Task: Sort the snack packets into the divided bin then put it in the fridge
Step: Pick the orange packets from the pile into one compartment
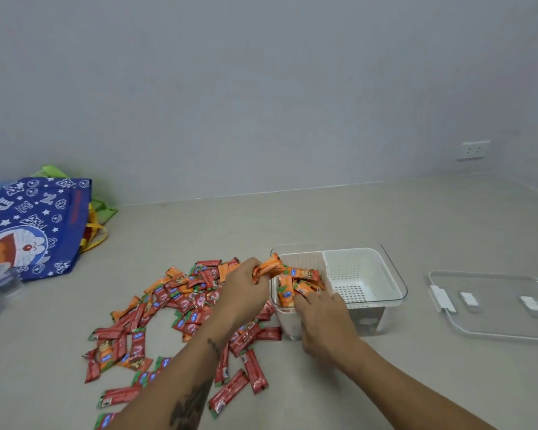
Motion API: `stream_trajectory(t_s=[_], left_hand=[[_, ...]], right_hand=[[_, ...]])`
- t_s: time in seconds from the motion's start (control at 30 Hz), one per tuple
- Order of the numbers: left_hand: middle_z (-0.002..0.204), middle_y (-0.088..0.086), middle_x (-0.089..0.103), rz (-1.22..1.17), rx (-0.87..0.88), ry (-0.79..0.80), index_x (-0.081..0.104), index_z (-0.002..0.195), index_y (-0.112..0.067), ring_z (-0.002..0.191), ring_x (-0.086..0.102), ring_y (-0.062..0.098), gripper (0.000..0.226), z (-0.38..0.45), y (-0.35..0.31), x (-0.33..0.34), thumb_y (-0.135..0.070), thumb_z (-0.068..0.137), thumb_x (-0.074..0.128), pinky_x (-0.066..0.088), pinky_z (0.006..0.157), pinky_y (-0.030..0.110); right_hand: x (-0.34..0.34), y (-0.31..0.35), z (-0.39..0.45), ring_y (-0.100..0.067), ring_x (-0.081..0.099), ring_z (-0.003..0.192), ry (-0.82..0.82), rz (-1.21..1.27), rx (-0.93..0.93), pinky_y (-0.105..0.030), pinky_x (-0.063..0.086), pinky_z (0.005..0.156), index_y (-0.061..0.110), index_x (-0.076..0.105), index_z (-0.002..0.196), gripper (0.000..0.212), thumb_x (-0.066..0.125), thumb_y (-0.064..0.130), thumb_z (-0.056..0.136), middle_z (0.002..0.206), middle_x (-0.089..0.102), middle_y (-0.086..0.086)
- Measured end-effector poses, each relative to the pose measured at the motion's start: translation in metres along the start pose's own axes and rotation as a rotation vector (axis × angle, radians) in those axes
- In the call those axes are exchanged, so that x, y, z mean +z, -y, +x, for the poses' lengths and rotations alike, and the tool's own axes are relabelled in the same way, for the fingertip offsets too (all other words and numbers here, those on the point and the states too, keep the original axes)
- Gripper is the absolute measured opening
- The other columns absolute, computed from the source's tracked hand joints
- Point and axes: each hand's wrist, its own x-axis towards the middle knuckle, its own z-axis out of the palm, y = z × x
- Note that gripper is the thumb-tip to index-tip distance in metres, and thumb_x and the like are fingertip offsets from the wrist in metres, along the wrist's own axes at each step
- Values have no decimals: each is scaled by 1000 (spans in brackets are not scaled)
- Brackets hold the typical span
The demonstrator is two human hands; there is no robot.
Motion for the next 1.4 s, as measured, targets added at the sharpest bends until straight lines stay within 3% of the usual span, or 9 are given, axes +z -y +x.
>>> stream_trajectory(t_s=[0.1, 0.27, 0.4, 0.5, 0.63, 0.83, 1.03, 1.27, 1.4], left_hand=[[78, 3, 59, 40, 1, 38, 58, 85, -17, 64, 50, 17, 10, 11, -13, 12, -20, 93, 52, 36, 53, 28], [85, 5, 65, 47, -123, 121, 62, 96, -17, 65, 55, 14, 7, 41, -27, 31, -21, 93, 57, 41, 54, 26], [124, 4, 58, -101, -249, 228, 52, 133, -20, 109, 60, 24, 44, 59, -30, 41, -32, 92, 63, 49, 87, 31], [137, 4, 47, -242, -297, 259, 44, 142, -18, 122, 52, 27, 54, 61, -32, 44, -31, 94, 62, 44, 104, 40], [126, 0, 47, -242, -240, 202, 52, 135, -18, 94, 54, 11, 38, 51, -31, 37, -20, 98, 55, 47, 76, 29], [109, 3, 66, -301, -220, 42, 65, 112, -18, 99, 64, 18, 20, 21, -3, 8, -12, 97, 53, 54, 85, 34], [100, 9, 67, -289, -238, 28, 65, 109, -20, 71, 56, 17, 17, -15, 46, -23, -14, 98, 53, 47, 57, 27], [90, 3, 70, -323, -363, -43, 66, 97, -26, 74, 62, 28, 19, -50, 121, -64, -13, 97, 52, 57, 73, 49], [92, 2, 68, -286, -393, -62, 64, 102, -20, 77, 63, 33, 22, -61, 163, -89, -10, 99, 45, 53, 65, 39]], right_hand=[[4, -4, 5, -30, 63, 80, -47, 10, -15, -41, 48, 71, 20, 64, 104, 53, 79, 24, 53, 90, 66, -7], [0, -4, 3, -32, 60, 95, -41, 0, -39, -44, 46, 85, 18, 59, 115, 47, 71, 22, 70, 105, 66, -10], [-4, -4, 2, -33, 51, 112, -49, -16, -39, -45, 36, 97, 18, 47, 130, 48, 60, 22, 84, 123, 56, -12], [-6, -4, 0, -32, 50, 113, -46, -31, -39, -44, 35, 96, 18, 44, 132, 51, 61, 24, 84, 126, 54, -12], [-5, -4, -1, -31, 50, 111, -32, -37, -43, -44, 36, 96, 16, 43, 131, 54, 62, 24, 82, 125, 54, -12], [-8, -2, -1, -30, 50, 109, 10, 13, -25, -43, 35, 93, 21, 45, 124, 50, 59, 29, 77, 123, 54, -8], [-27, 3, 8, -28, 56, 111, 53, 272, 34, -41, 38, 97, 25, 55, 116, 36, 50, 35, 82, 118, 61, -2], [-51, 75, 38, -18, 56, 102, -147, 474, -107, -41, 45, 92, 28, 57, 116, 32, 56, 30, 85, 108, 60, 5], [-39, 125, 57, -20, 54, 103, -39, 524, -181, -39, 46, 90, 24, 57, 114, 33, 51, 29, 82, 111, 57, 1]])
